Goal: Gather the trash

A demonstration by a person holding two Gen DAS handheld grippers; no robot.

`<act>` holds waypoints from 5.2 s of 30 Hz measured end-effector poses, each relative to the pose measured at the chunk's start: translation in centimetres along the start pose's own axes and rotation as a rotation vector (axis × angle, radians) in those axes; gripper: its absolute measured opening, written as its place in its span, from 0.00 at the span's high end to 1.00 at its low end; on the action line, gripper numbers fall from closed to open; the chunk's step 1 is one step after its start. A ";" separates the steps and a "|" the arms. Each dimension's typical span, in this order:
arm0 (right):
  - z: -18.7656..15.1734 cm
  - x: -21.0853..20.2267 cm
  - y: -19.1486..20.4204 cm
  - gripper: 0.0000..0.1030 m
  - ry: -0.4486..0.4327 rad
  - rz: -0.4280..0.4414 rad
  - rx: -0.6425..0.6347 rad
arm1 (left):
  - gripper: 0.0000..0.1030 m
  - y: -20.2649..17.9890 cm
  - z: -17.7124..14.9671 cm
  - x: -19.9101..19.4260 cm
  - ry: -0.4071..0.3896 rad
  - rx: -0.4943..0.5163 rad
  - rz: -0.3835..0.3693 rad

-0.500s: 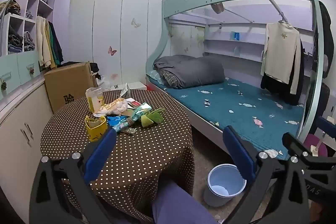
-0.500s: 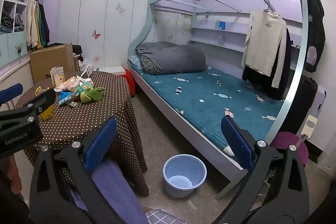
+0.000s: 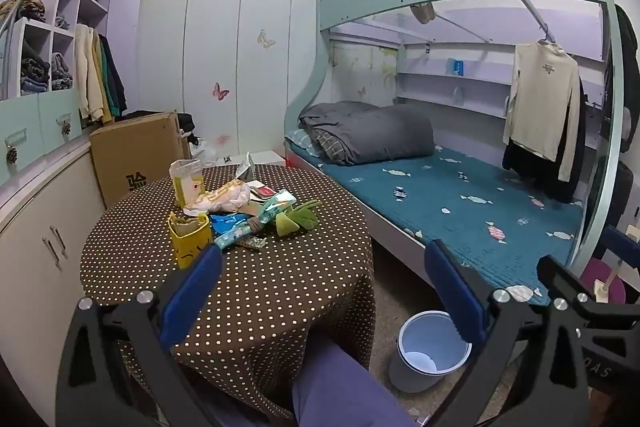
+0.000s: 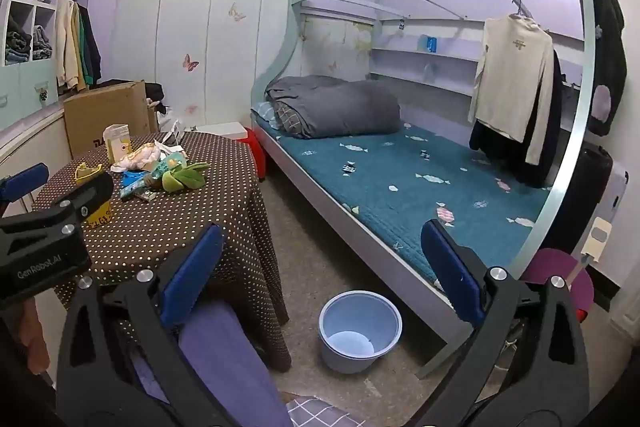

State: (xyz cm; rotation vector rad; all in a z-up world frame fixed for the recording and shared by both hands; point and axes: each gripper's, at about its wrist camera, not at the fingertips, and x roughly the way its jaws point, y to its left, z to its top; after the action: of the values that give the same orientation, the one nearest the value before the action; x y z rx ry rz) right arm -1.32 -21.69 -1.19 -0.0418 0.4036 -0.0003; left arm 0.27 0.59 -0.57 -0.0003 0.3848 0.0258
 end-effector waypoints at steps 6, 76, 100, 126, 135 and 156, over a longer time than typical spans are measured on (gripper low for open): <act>-0.2 0.2 -0.3 0.05 0.009 0.025 0.018 | 0.04 -0.1 -0.1 0.0 -0.001 0.004 0.001; 0.1 0.7 0.4 0.05 0.036 0.095 0.040 | 0.04 0.6 -0.2 -0.3 0.021 -0.018 0.023; 0.1 3.7 2.2 0.05 0.122 0.153 0.038 | 0.04 3.2 -0.3 1.5 0.079 -0.074 0.037; 2.0 14.8 11.6 0.05 0.317 0.299 -0.012 | 0.04 13.8 -0.5 9.2 0.226 -0.227 0.205; 2.8 18.2 13.9 0.05 0.351 0.314 -0.019 | 0.15 15.6 -0.2 14.1 0.301 -0.238 0.203; 4.3 23.8 20.5 0.22 0.444 0.609 0.116 | 0.62 19.9 1.6 17.0 0.218 -0.270 0.202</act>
State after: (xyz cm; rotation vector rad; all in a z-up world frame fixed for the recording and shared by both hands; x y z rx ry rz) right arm 22.10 -1.26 -7.43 0.2002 0.8470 0.5756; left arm 16.10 20.94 -5.41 -0.2330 0.5956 0.2785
